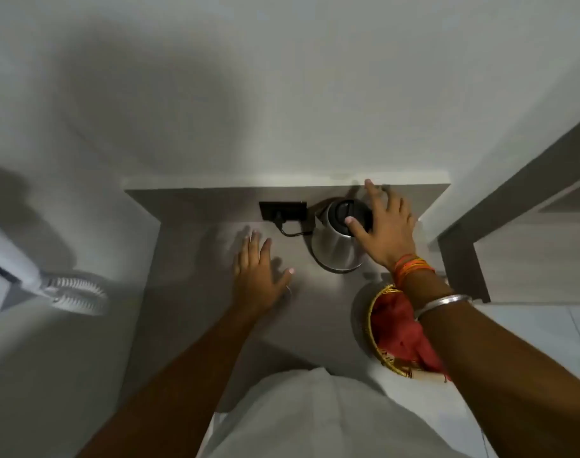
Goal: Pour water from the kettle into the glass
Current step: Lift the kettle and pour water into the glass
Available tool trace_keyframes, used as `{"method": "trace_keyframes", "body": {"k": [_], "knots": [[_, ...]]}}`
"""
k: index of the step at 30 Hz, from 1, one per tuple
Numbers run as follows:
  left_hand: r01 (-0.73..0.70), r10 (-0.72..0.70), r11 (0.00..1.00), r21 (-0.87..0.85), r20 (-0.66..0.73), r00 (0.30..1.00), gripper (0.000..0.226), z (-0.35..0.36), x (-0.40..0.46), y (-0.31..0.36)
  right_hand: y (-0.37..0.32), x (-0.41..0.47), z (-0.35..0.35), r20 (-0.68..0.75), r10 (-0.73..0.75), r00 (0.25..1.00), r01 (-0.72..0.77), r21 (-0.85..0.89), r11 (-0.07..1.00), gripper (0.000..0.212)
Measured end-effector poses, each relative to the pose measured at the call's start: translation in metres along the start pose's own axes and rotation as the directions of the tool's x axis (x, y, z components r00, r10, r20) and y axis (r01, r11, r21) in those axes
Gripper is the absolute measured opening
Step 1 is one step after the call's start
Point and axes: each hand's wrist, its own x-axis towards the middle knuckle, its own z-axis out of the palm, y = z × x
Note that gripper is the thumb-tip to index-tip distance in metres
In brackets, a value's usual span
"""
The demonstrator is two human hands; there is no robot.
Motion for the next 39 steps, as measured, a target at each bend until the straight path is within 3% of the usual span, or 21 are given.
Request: {"method": "trace_keyframes", "body": {"k": [4, 6, 9, 12, 16, 21, 24, 29, 31, 39], "knots": [[0.103, -0.092, 0.993, -0.053, 0.188, 0.978, 0.108, 0.017, -0.02, -0.017, 0.017, 0.002, -0.002, 0.061, -0.025, 0.998, 0.02, 0.094, 0.995, 0.064], [0.173, -0.124, 0.968, -0.183, 0.255, 0.959, 0.106, 0.019, -0.032, -0.012, 0.027, 0.006, -0.007, 0.113, -0.049, 0.992, 0.027, 0.192, 0.981, 0.06], [0.251, -0.154, 0.892, -0.375, 0.27, 0.95, 0.092, 0.031, -0.041, -0.018, 0.043, 0.013, -0.019, 0.28, -0.058, 0.958, -0.054, 0.378, 0.924, 0.06], [0.28, -0.172, 0.863, -0.42, 0.277, 0.946, 0.09, 0.041, -0.044, -0.03, 0.051, 0.023, -0.025, 0.404, -0.098, 0.909, -0.123, 0.488, 0.864, 0.058], [0.295, -0.2, 0.864, -0.408, 0.26, 0.945, 0.081, 0.033, -0.038, -0.024, 0.045, 0.03, -0.03, 0.436, -0.156, 0.886, -0.101, 0.511, 0.853, 0.061], [0.309, -0.233, 0.857, -0.412, 0.224, 0.946, 0.082, 0.022, -0.021, -0.017, 0.008, 0.043, -0.042, 0.454, -0.256, 0.853, -0.001, 0.493, 0.87, 0.057], [0.311, -0.259, 0.856, -0.413, 0.178, 0.949, 0.084, 0.014, -0.016, -0.012, -0.02, 0.051, -0.049, 0.427, -0.378, 0.821, 0.168, 0.452, 0.876, 0.053], [0.242, -0.223, 0.884, -0.4, 0.094, 0.97, 0.086, 0.007, -0.01, -0.005, -0.076, 0.061, -0.07, 0.519, -0.507, 0.688, 0.387, 0.328, 0.862, 0.044], [0.217, -0.207, 0.895, -0.389, 0.068, 0.976, 0.088, 0.006, -0.011, -0.003, -0.097, 0.061, -0.076, 0.569, -0.518, 0.639, 0.452, 0.267, 0.851, 0.04], [0.216, -0.208, 0.921, -0.323, 0.061, 0.976, 0.089, 0.011, -0.016, -0.006, -0.15, 0.05, -0.081, 0.7, -0.438, 0.564, 0.614, -0.001, 0.79, 0.039]]}}
